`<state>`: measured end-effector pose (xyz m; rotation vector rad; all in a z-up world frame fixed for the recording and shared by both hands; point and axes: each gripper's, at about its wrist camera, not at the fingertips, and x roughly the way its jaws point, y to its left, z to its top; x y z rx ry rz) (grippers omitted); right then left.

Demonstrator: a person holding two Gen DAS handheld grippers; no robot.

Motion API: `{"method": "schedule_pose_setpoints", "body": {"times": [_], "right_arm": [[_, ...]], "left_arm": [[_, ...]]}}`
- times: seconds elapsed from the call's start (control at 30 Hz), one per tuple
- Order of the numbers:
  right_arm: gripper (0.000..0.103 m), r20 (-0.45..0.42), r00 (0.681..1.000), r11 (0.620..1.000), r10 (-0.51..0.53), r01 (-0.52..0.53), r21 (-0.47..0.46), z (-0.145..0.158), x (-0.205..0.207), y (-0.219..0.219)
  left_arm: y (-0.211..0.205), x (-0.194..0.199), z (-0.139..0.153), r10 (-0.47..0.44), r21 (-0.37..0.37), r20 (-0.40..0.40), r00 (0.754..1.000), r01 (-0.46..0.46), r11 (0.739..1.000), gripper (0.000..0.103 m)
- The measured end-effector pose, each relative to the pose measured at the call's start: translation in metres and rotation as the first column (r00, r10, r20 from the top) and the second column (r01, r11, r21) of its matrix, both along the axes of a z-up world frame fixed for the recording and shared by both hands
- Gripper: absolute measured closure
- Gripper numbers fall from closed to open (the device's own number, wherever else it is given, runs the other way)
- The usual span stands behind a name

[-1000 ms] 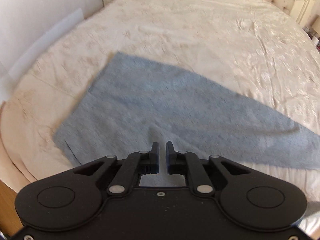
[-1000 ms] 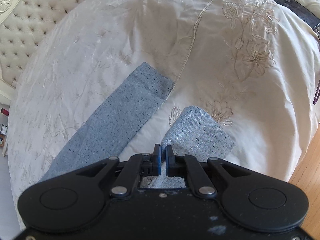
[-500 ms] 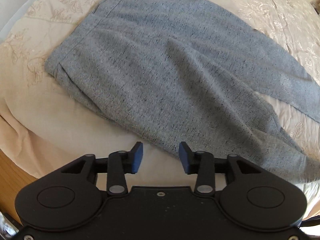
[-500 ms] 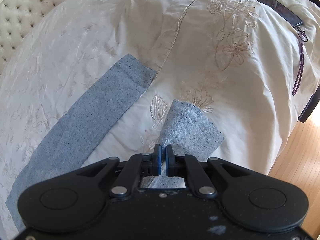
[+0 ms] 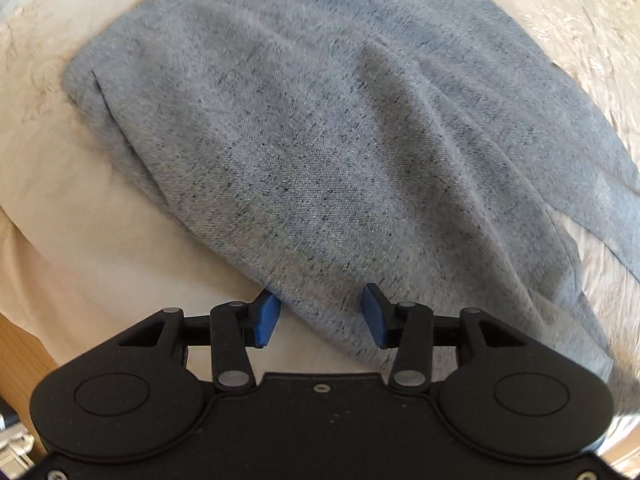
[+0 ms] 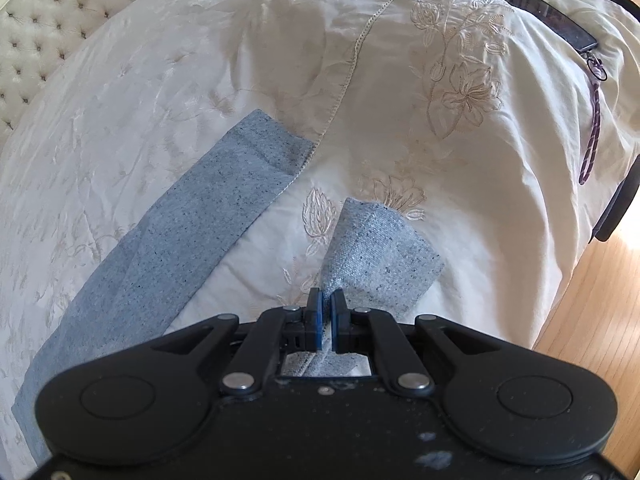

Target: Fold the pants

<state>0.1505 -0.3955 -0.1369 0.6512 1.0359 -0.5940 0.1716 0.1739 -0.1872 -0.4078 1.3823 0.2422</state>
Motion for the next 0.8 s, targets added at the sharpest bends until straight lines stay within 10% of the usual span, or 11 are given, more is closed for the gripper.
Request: {"method": "schedule_pose_setpoints", "body": {"times": [0.07,0.1,0.13,0.4,0.63,0.8], "right_arm": [[0.098,0.001,1.0,1.0,-0.006,0.006,0.0,0.0,0.0,0.0],[0.098,0.003,1.0,1.0,-0.006,0.006,0.001,0.0,0.0,0.0],[0.098,0.005,1.0,1.0,-0.006,0.005,0.004,0.0,0.0,0.0],[0.098,0.084,0.996,0.999,-0.035,0.034,0.009,0.033,-0.016,0.002],[0.098,0.033,0.995,0.995,-0.095,0.093,0.039,0.025,-0.044,0.003],[0.098,0.024,0.991,0.989,-0.134,0.132,0.069,0.017,-0.04,0.002]], "left_arm": [[0.002,0.003,-0.001,0.034,-0.01,-0.002,0.999,-0.034,0.999,0.064],[0.003,0.004,0.002,0.048,-0.01,0.008,0.999,-0.047,0.999,0.092],[0.004,0.005,0.007,0.06,-0.013,0.025,0.998,-0.059,0.998,0.098],[0.009,0.005,0.11,-0.03,0.057,0.246,0.969,0.016,0.998,0.098],[0.014,0.005,0.088,0.025,0.048,0.111,0.994,-0.03,0.998,0.098],[0.005,0.027,0.106,-0.024,0.086,0.163,0.986,0.01,0.996,0.098]]}}
